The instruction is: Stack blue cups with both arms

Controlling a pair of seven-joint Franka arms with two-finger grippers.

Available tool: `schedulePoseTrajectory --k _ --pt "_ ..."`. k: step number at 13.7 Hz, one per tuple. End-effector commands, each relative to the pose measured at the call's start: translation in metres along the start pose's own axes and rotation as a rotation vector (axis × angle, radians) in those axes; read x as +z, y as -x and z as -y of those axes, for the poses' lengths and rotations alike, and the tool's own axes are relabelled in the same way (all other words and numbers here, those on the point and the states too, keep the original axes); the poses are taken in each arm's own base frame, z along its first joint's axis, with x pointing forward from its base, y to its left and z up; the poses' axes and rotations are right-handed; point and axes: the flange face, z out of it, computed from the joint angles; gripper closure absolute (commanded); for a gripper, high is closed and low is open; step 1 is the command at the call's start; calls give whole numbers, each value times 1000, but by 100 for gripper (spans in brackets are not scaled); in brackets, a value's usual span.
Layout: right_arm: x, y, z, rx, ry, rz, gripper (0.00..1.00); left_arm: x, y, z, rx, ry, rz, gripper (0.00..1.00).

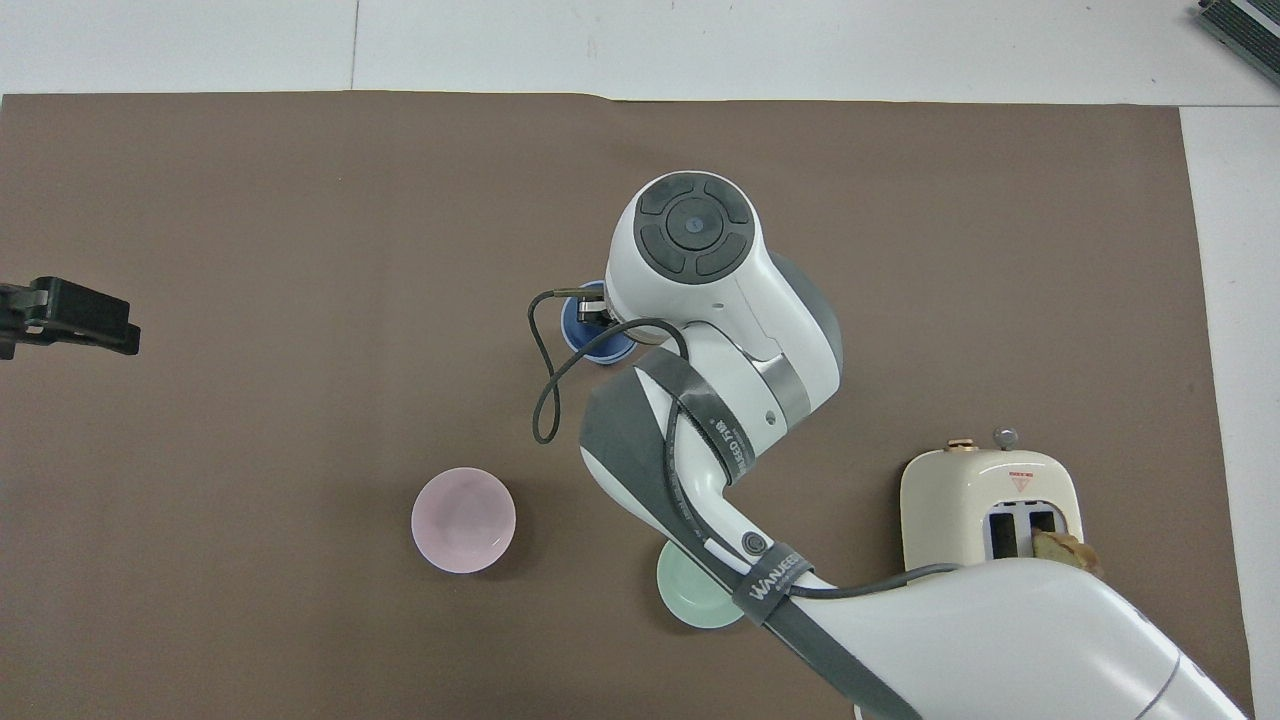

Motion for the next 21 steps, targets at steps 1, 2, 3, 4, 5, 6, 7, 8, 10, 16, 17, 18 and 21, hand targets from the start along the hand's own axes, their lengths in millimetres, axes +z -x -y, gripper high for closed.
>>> schedulePoseTrajectory --k 1,2,3,4,5,6,7,8,10,16,17,18,21 --pt "2 2 1 13 -2 -12 56 0 7 3 1 4 9 0" --pt "-1 3 2 11 -2 -14 47 0 7 3 1 4 8 0" --pt "-2 5 5 7 1 -14 46 0 7 2 3 4 8 0" --pt "-4 7 7 3 0 -17 40 0 7 3 1 4 8 0" --pt "-12 4 2 9 1 -29 32 0 7 3 0 4 9 0" --pt "-33 -1 -11 29 0 -55 21 0 7 3 1 4 8 0" --pt "-50 -8 -30 55 5 -69 12 0 7 3 0 4 9 0" --pt "-67 -9 -45 68 21 -72 8 0 7 3 1 4 8 0" --pt "-96 -8 -85 105 62 -72 4 0 7 3 0 4 9 0" --pt "-206 7 -246 101 150 -143 0 0 7 3 0 4 8 0" --pt "-224 11 -264 96 161 -149 0 0 7 3 0 4 9 0" --pt "-242 14 -279 99 163 -150 0 0 7 3 0 4 8 0" --pt "-277 16 -320 85 123 -118 0 0 7 3 1 4 8 0"
